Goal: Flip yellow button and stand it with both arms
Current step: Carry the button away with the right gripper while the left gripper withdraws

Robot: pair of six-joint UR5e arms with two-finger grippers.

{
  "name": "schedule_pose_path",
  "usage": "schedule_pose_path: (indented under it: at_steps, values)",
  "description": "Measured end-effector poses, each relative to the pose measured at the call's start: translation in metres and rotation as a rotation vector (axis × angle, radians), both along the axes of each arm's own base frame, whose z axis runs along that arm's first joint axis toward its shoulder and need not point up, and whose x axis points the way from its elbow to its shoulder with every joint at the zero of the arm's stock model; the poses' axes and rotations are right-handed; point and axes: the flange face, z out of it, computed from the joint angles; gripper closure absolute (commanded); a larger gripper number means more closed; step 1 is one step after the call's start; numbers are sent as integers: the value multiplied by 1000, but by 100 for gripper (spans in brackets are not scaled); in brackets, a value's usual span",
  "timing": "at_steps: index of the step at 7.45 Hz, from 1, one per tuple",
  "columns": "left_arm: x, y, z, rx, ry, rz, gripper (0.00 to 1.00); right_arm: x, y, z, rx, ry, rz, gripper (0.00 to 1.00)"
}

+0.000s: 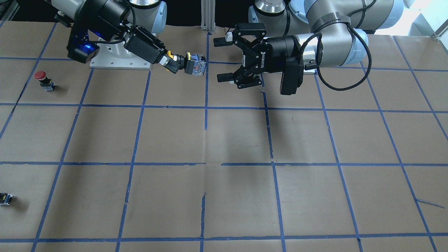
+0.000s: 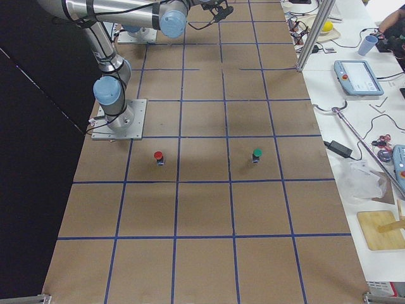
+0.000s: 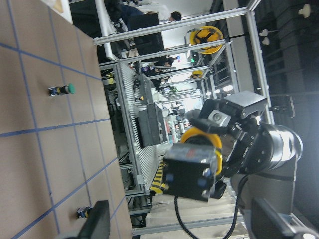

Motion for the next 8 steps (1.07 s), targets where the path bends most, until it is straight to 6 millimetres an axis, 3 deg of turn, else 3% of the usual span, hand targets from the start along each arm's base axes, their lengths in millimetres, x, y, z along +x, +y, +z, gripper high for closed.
schedule_pose_path:
  at_steps: [4,6,8]
  values:
    - [19,-20,32,56,-527,83,1,-68,-11,-31,-95,275,41,92]
    - [36,-18,27,83,-806,101,1,-110,-8,-59,-120,454,161,93]
    - [51,-16,41,76,-1128,84,1,-140,1,-82,-184,650,398,95]
